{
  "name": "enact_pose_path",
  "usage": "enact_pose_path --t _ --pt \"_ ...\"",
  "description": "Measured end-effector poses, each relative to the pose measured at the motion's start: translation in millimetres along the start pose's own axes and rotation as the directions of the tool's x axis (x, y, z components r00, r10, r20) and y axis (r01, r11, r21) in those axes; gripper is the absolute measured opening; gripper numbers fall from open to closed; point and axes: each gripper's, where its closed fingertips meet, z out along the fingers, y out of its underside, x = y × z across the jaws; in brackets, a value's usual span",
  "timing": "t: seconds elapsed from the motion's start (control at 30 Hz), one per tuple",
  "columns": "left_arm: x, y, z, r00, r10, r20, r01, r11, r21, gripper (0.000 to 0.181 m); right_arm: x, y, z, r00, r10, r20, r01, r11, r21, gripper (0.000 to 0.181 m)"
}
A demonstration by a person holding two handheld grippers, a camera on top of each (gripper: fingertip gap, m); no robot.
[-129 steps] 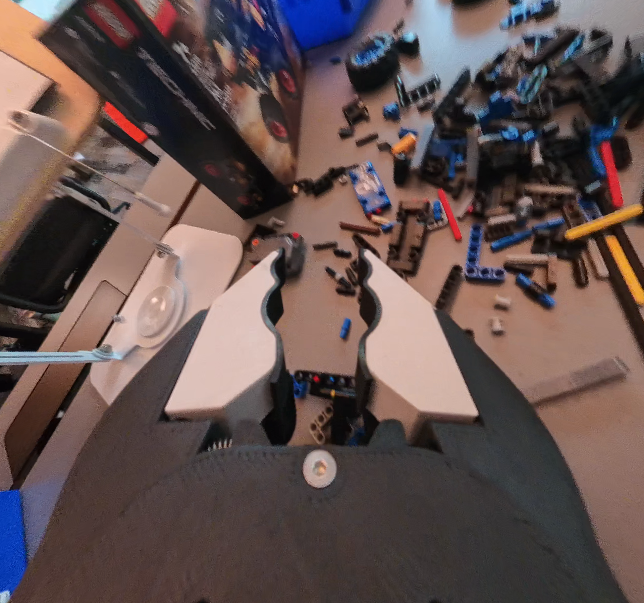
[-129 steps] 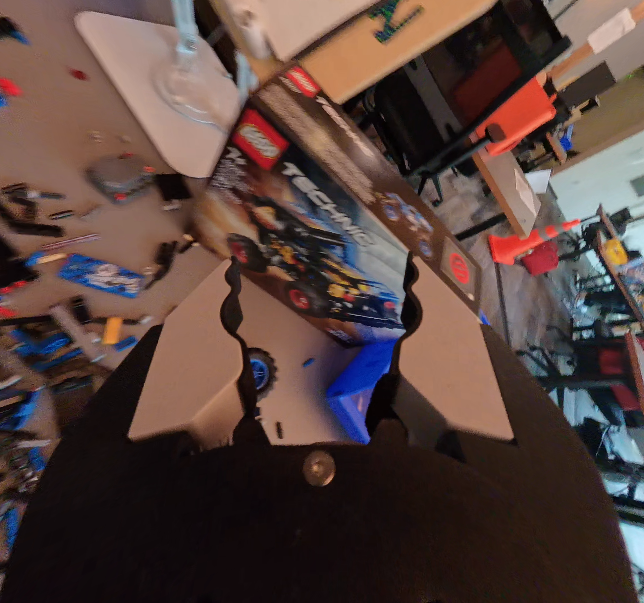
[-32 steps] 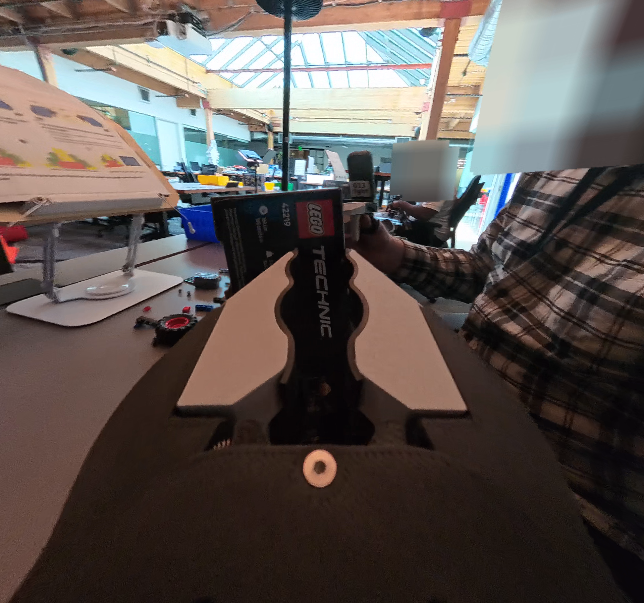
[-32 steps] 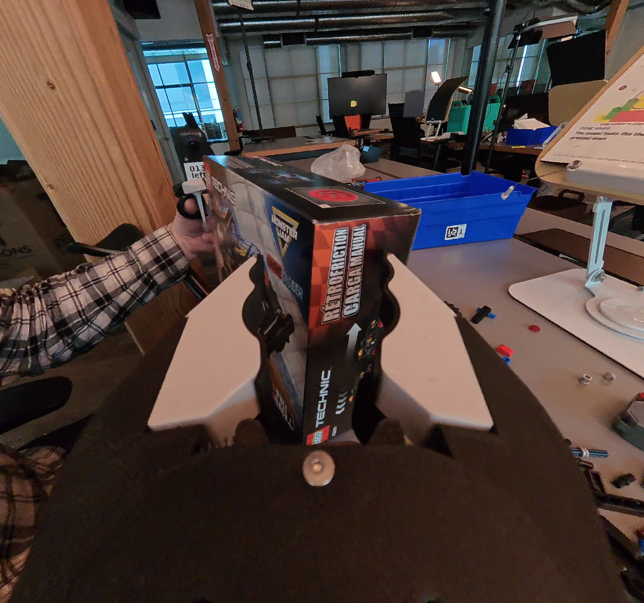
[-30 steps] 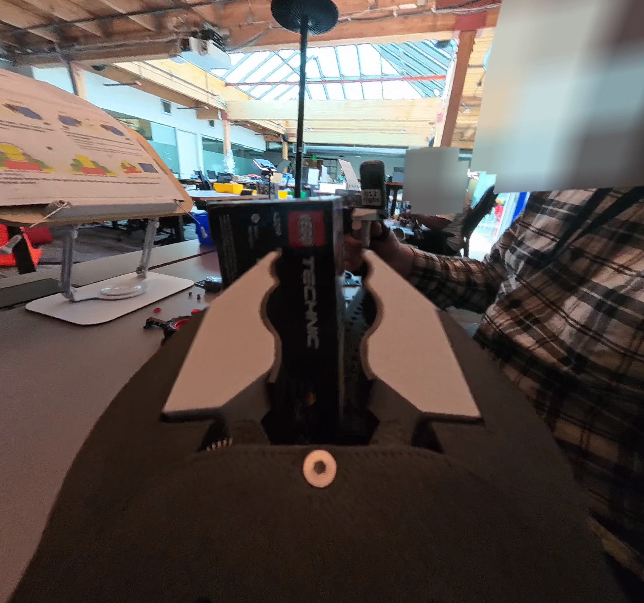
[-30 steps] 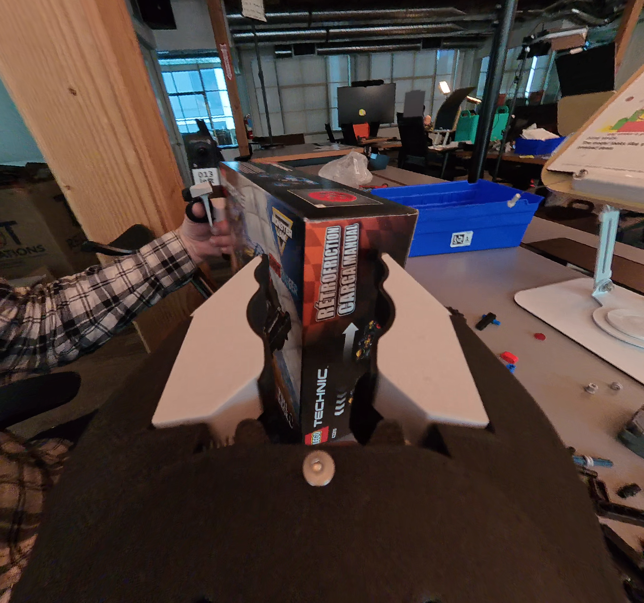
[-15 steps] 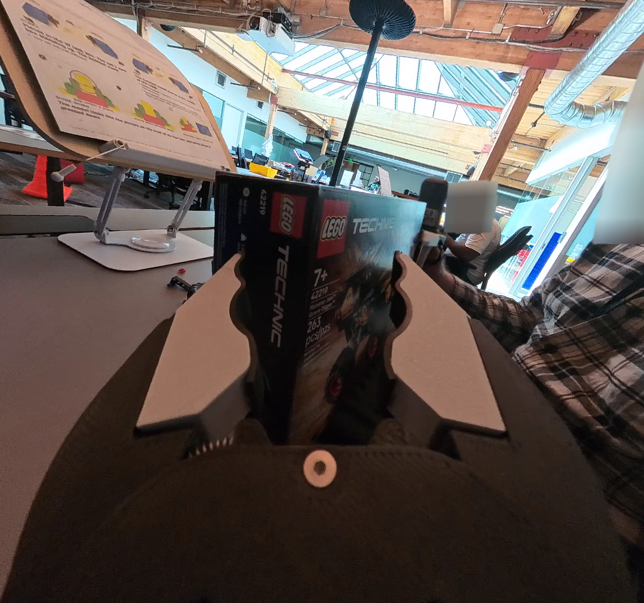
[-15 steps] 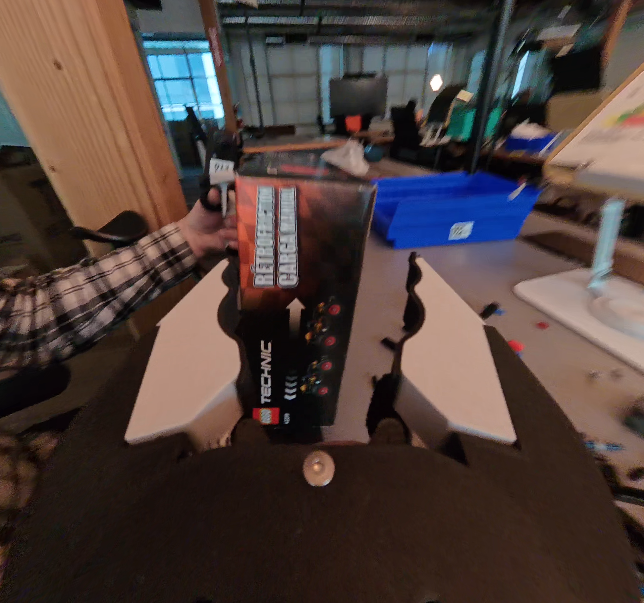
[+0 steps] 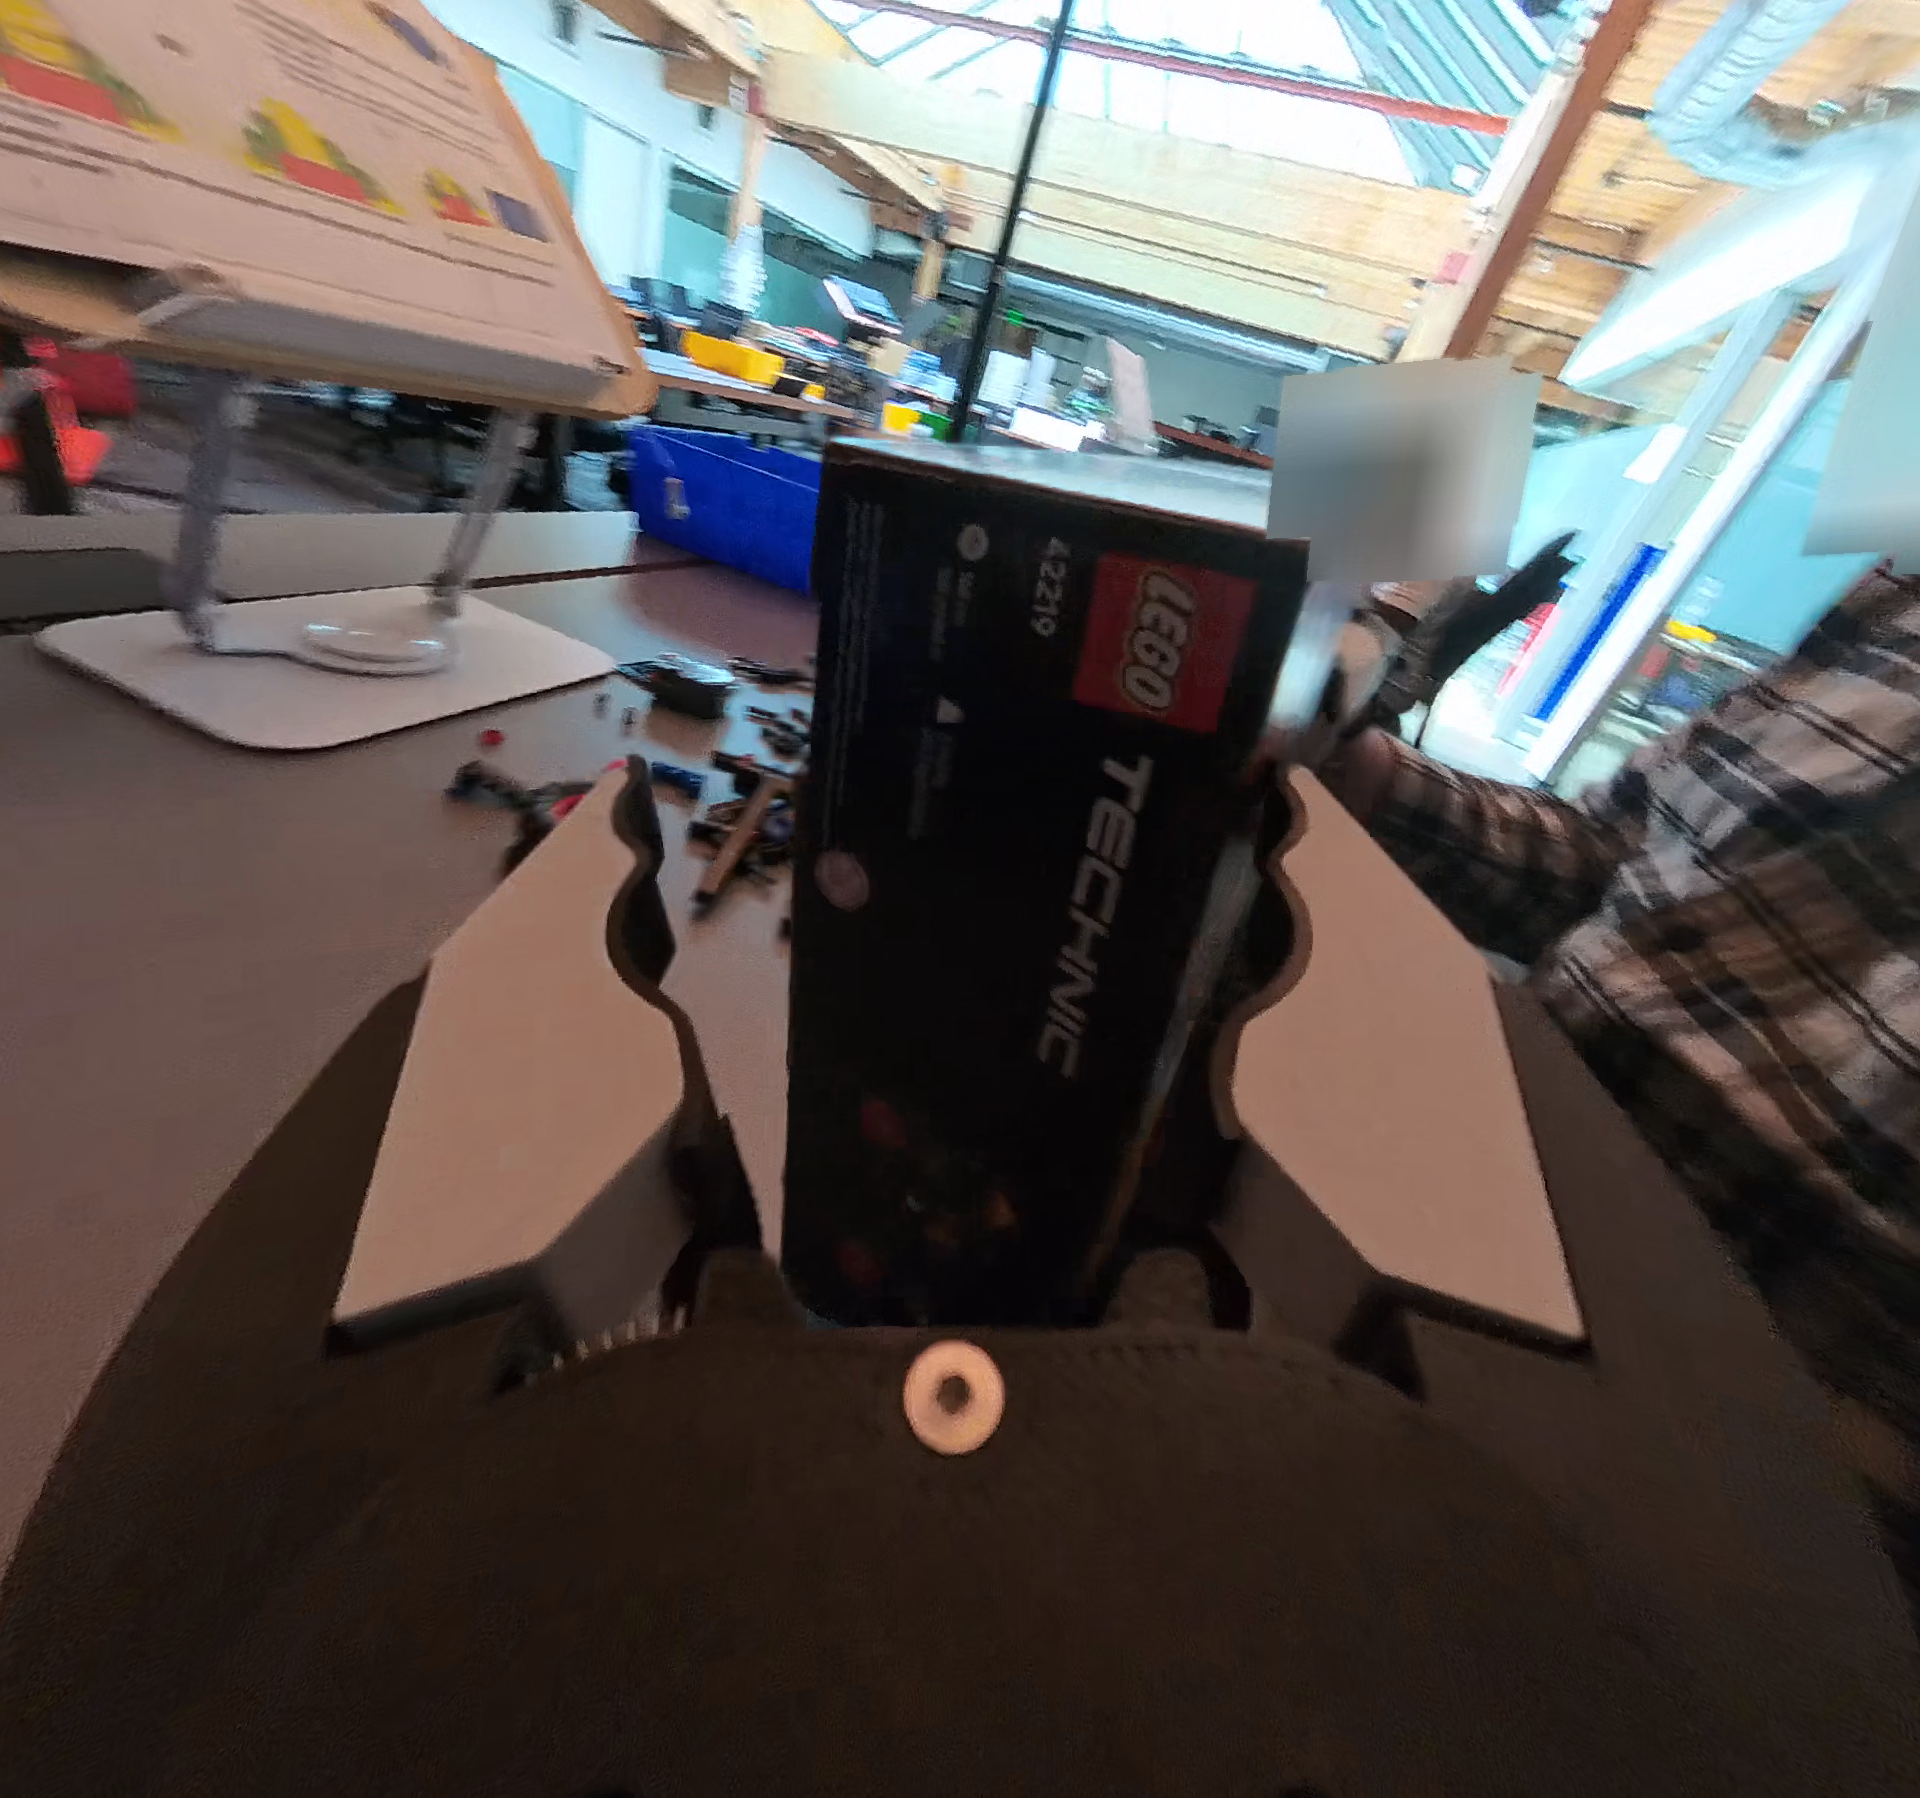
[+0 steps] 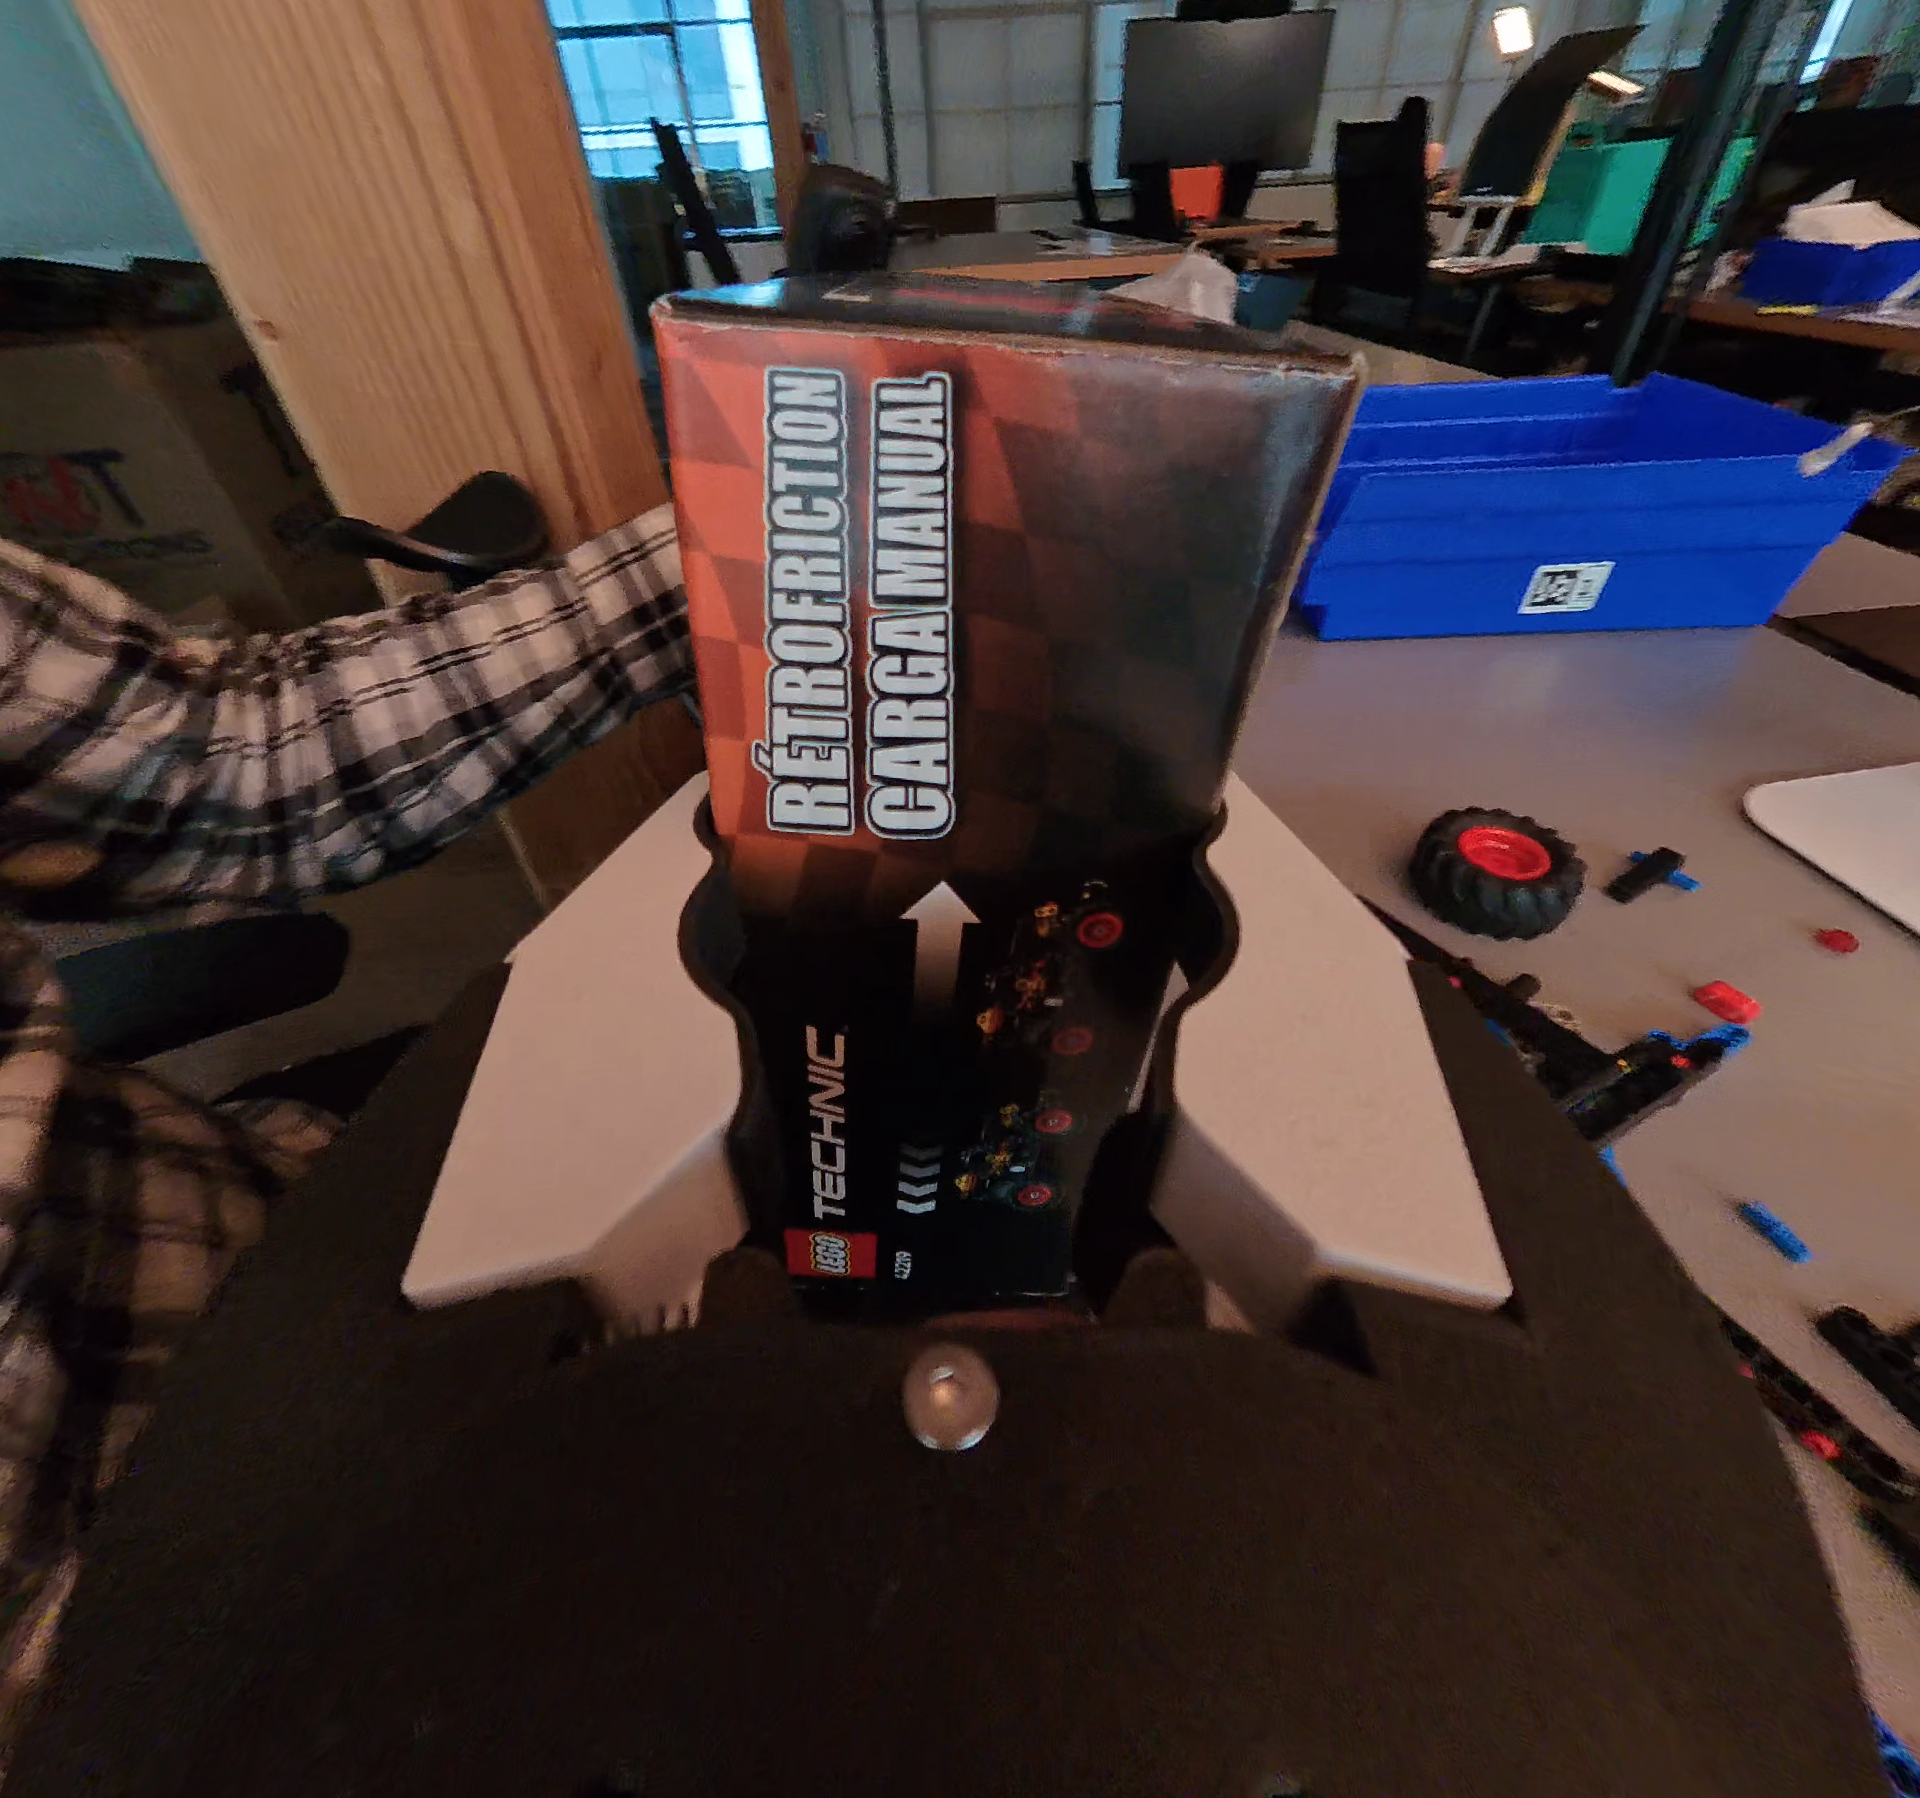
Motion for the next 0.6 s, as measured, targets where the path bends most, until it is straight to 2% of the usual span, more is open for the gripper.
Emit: enact_pose_path --t 0.1,0.13,0.27,0.43,0.6 --pt "26.9 19.5 20.4 0.985 0.011 -0.169 -0.027 0.995 -0.093 0.105 -5.1 3.3 -9.4 0.999 -0.004 0.046 0.003 1.0 0.011 0.084" --pt "31.7 27.1 28.2 0.981 0.019 -0.192 -0.044 0.991 -0.125 0.103 -5.1 4.2 -11.5 0.999 0.001 0.049 -0.001 1.0 0.007 0.085" --pt "31.3 29.2 40.9 0.981 0.078 -0.177 -0.099 0.988 -0.115 0.1 -2.0 5.0 -22.7 1.0 -0.018 0.022 0.018 0.999 -0.027 0.084" --pt "36.2 32.3 39.6 0.978 0.133 -0.159 -0.155 0.978 -0.138 0.1 -7.5 12.8 -27.2 0.997 -0.068 -0.025 0.065 0.992 -0.112 0.084" --pt "37.0 35.7 38.5 0.978 0.105 -0.178 -0.132 0.98 -0.151 0.1 -9.4 14.8 -29.9 0.999 -0.049 0.01 0.05 0.99 -0.129 0.085"
